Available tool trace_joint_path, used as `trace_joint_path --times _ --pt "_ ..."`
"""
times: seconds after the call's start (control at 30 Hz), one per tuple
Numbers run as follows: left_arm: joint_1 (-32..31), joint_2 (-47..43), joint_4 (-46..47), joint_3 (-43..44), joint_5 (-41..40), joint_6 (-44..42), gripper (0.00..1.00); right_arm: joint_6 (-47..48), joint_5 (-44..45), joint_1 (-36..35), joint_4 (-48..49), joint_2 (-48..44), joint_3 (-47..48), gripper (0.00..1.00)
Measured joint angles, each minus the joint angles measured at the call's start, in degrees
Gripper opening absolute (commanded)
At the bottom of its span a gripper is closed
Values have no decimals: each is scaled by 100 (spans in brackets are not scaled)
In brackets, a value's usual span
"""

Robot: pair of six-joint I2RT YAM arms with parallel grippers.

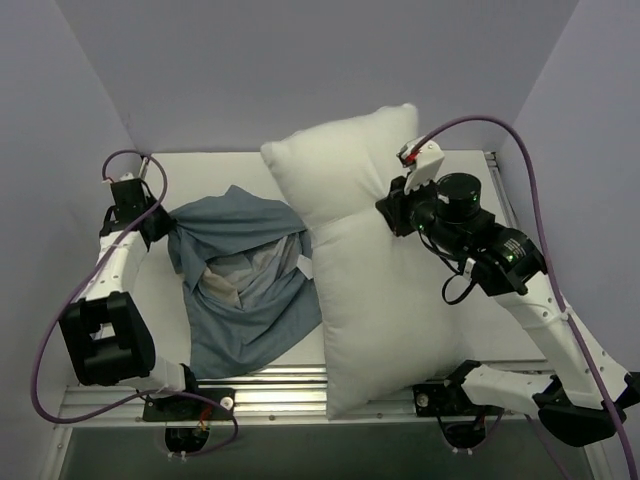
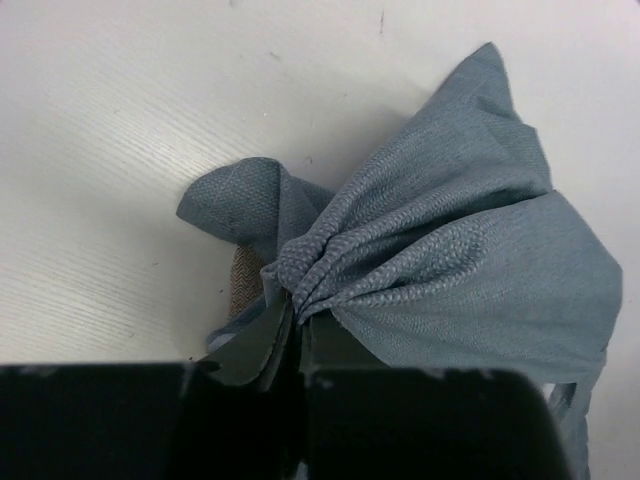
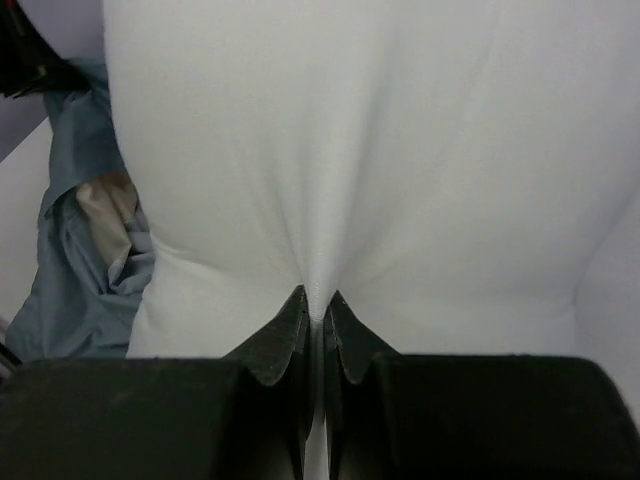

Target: Remove the pillowcase from the pillow

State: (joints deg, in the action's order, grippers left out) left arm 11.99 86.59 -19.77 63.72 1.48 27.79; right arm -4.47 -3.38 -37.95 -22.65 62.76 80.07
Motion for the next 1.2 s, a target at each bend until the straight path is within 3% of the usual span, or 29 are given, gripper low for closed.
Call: trace_joint_path --times 0.17,0.37,0.53,0.7,0.87,1.07,1.1,1.2 --pt "0 -409 -192 306 4 -17 2 68 741 269 -76 295 737 0" --pt "-2 -1224 -398 914 4 -142 3 319 1023 525 20 728 846 0" --pt "-31 -1858 -400 1335 -17 -304 3 457 894 811 614 988 310 0" --pt "-498 -2205 -337 1349 -70 -457 3 153 643 1685 1241 1486 -238 0" --pt "-1543 -2426 -48 302 -214 -417 3 -260 573 2459 1631 2168 -503 0" --pt "-3042 -2015 339 -1749 -374 236 4 -413 590 2579 1941 2612 -487 0" --pt "-3224 -1869 354 -2017 -345 378 15 -433 568 2577 1971 2667 -485 0" --pt "-3556 -1523 350 -2483 -271 675 36 -479 463 2557 1993 2782 -466 18"
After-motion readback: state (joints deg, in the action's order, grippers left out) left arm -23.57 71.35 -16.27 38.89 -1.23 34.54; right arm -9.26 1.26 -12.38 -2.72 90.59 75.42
